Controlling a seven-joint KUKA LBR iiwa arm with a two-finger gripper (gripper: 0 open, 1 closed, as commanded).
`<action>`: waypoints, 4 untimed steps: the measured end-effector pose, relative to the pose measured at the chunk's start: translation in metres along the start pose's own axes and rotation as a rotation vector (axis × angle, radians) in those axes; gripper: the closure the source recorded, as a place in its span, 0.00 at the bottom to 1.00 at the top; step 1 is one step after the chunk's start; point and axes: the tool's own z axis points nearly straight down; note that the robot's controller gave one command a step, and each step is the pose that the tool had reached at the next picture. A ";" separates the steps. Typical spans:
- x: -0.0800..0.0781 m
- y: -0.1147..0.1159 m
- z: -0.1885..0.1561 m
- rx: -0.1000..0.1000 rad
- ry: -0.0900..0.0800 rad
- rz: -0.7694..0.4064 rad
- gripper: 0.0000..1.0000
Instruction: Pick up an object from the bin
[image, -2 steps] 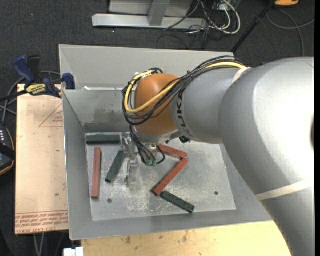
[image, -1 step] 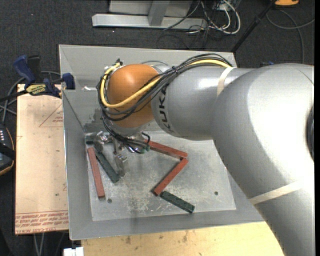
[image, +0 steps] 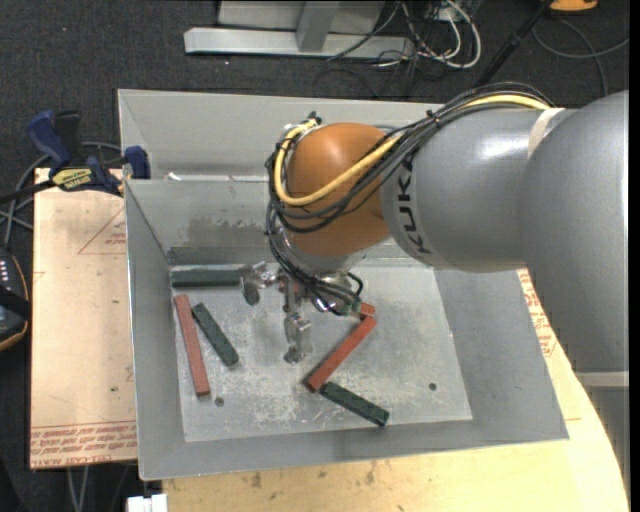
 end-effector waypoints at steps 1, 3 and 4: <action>0.081 -0.045 0.065 -0.003 0.009 0.124 0.00; 0.064 -0.128 0.050 0.005 -0.004 0.132 0.00; 0.080 -0.134 0.063 -0.003 0.001 -0.446 0.00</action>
Offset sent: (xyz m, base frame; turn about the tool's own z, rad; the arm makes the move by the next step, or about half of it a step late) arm -0.0501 -0.0736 -0.0632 0.1178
